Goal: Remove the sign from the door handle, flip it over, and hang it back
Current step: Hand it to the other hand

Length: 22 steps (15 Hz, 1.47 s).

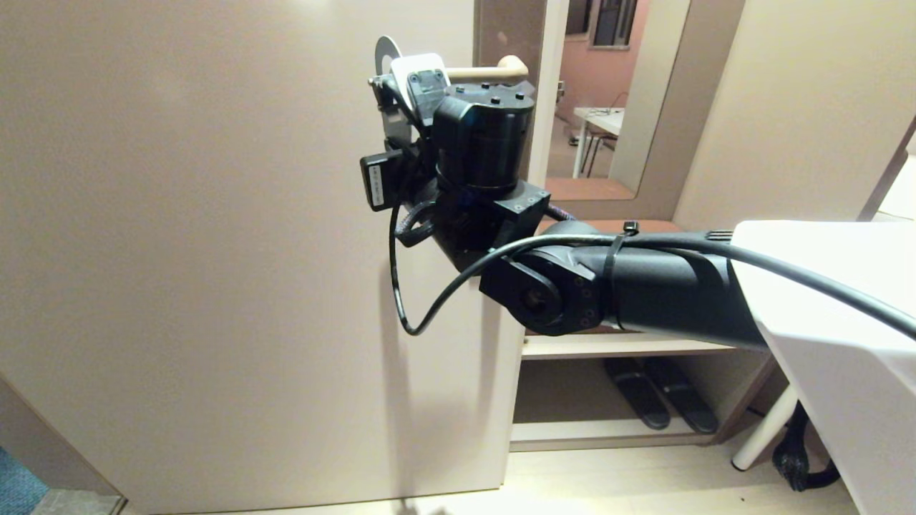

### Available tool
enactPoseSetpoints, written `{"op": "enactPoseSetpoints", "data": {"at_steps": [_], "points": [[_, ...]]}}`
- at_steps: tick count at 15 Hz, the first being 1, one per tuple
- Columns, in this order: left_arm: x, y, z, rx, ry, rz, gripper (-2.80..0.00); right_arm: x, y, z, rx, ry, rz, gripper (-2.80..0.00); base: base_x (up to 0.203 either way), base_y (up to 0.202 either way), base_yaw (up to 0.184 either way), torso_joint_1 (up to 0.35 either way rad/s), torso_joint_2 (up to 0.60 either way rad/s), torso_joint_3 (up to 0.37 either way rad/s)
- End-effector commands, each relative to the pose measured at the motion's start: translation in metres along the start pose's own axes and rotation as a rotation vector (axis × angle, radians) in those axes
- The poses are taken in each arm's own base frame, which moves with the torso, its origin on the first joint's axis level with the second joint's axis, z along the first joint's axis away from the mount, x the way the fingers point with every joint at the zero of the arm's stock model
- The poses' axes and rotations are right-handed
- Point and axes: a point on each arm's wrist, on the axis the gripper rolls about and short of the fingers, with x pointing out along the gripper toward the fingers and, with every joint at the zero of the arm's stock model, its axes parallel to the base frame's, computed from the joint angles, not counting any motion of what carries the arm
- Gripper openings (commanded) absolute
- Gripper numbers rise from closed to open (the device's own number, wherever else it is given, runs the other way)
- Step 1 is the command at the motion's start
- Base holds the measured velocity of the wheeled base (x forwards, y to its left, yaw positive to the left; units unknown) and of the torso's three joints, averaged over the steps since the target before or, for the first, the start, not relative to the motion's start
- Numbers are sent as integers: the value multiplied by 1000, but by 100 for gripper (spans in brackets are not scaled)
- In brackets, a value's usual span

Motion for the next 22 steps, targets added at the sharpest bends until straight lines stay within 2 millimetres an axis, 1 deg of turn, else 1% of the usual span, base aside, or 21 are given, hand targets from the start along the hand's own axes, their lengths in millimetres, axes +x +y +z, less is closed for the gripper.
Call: {"op": "enactPoseSetpoints", "data": {"at_steps": [1, 5, 9, 15, 19, 22], "points": [[0, 0, 0, 0, 1, 0, -280, 0, 1, 0, 0, -2, -1, -280, 0, 0, 0, 0, 0, 0], [0, 0, 0, 0, 2, 0, -280, -2, 1, 1, -1, 1, 3, -280, 0, 0, 0, 0, 0, 0], [0, 0, 0, 0, 1, 0, -280, -10, 7, 13, 7, -17, 21, -280, 0, 0, 0, 0, 0, 0], [0, 0, 0, 0, 1, 0, -280, -24, 13, 23, 1, -10, 42, -280, 0, 0, 0, 0, 0, 0], [0, 0, 0, 0, 1, 0, -280, -38, 6, 31, -12, 9, 47, -280, 0, 0, 0, 0, 0, 0], [0, 0, 0, 0, 2, 0, -280, -54, -3, 46, -11, 6, 46, -280, 0, 0, 0, 0, 0, 0]]}}
